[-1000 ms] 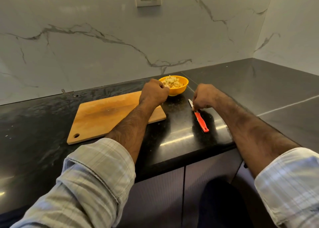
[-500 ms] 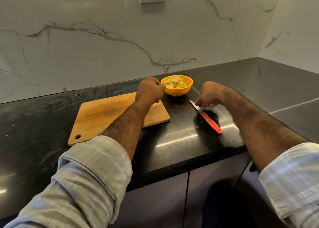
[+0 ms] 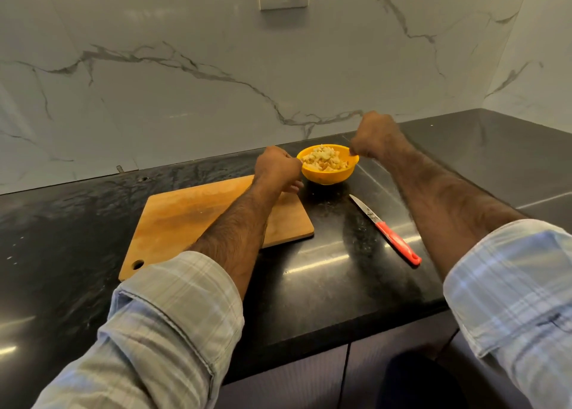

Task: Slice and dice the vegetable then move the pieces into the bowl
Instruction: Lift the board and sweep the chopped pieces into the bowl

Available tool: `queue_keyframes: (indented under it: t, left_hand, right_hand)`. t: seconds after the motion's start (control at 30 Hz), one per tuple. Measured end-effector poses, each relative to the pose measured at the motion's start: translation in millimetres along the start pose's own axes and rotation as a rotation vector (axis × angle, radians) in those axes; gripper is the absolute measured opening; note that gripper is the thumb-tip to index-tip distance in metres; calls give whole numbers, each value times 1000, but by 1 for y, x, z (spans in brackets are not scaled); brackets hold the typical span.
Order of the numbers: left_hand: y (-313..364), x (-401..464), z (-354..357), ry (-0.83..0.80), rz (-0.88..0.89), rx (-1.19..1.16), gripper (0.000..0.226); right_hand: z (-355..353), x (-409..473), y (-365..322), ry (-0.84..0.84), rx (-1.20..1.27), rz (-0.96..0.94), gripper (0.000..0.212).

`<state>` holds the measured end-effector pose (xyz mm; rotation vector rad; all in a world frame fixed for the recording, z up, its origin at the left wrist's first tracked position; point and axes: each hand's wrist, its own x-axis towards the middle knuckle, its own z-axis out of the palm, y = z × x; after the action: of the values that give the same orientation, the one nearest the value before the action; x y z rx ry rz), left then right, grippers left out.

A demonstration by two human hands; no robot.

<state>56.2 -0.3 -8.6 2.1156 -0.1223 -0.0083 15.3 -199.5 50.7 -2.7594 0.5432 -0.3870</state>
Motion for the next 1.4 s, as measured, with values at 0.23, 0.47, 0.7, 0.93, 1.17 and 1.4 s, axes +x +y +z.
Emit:
queue_keyframes:
  t: [0.23,0.47,0.7,0.93,1.17,1.4]
  left_hand:
    - [18,33,18,-40,-200,-235,12]
    - [24,76,32,7,-237,-303,18]
    - [25,55,16,-59,-200,-336,20]
    - [25,-13,0,-83,-136,-226,33]
    - [18,-83,-5,-242,-67,-168,33]
    - [10,-93,-21,-242,-87,-164,34]
  right_hand:
    - [13,28,17,-254,180,172,47]
    - [36,68,20,-150,239,231,33]
    - [31,60,28,-178,209,193,26]
    - [10,-27,30,-601,94,161,22]
    - [9,-90,44,-679,-170,143,27]
    - [13,-103,41,-621,-80,180,11]
